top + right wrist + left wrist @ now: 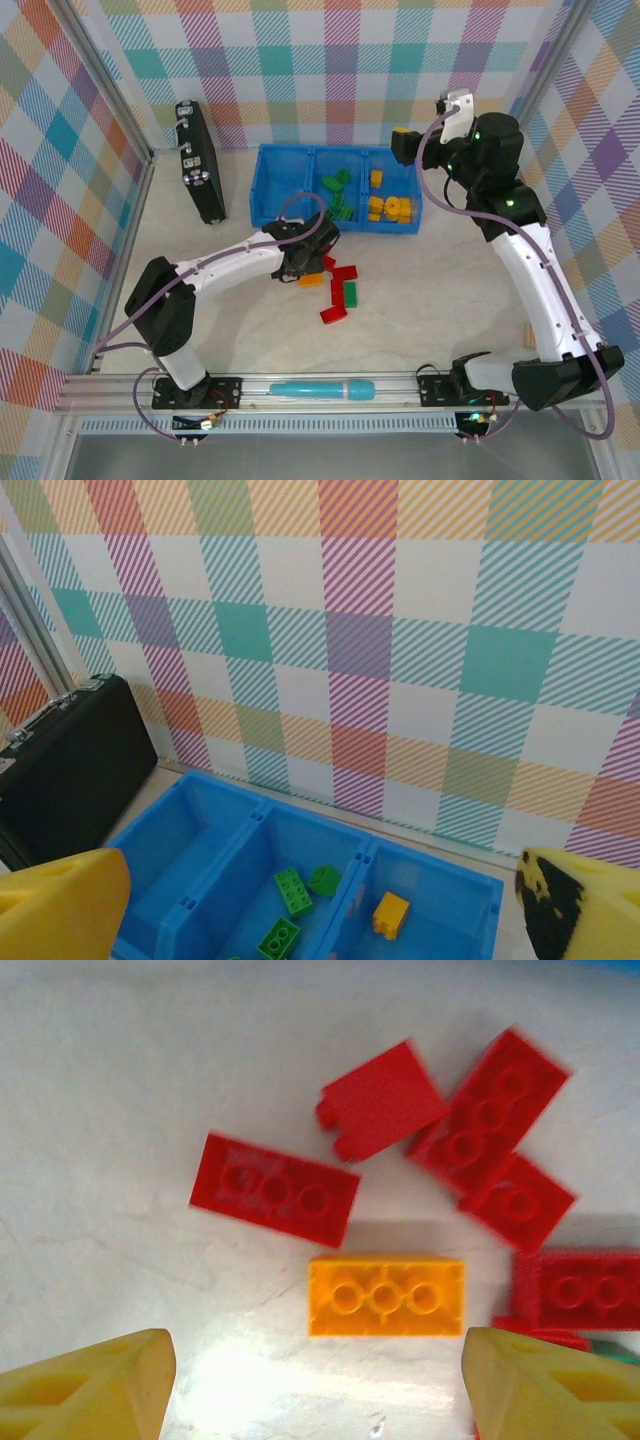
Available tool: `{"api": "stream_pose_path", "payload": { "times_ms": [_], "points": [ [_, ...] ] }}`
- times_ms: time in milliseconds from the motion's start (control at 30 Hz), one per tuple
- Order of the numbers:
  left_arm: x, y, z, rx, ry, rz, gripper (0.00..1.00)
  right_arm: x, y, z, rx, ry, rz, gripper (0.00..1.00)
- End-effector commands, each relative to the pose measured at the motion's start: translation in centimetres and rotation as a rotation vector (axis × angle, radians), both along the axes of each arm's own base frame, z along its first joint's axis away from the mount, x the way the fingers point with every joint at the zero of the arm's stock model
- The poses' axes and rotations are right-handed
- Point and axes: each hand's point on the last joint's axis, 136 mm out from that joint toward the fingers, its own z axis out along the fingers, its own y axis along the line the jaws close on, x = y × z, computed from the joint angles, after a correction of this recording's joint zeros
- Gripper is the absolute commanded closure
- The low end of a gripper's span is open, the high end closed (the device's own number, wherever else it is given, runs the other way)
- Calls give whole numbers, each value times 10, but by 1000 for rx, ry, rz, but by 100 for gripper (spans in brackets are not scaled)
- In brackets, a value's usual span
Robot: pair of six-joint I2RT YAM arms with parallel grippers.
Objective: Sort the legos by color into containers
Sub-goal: Pick up the lego from the center of the table.
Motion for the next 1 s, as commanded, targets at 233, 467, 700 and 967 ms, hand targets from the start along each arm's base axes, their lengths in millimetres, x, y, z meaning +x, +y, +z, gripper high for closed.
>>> {"api": "stream_pose_path", "payload": {
  "times_ms": [233,467,700,967],
  "points": [
    [-6,-16,-13,-155,-30,35,23,1,11,18,55,-16,54,1],
    [5,-41,-16,-183,-33,-89,18,9,9,13,42,16,32,1],
    [7,-51,-34,-86,52,-205,17,11,4,12,23,10,3,1],
    [9,-39,-40,29,84,-219,16,16,4,9,13,15,-6,1]
  ]
}}
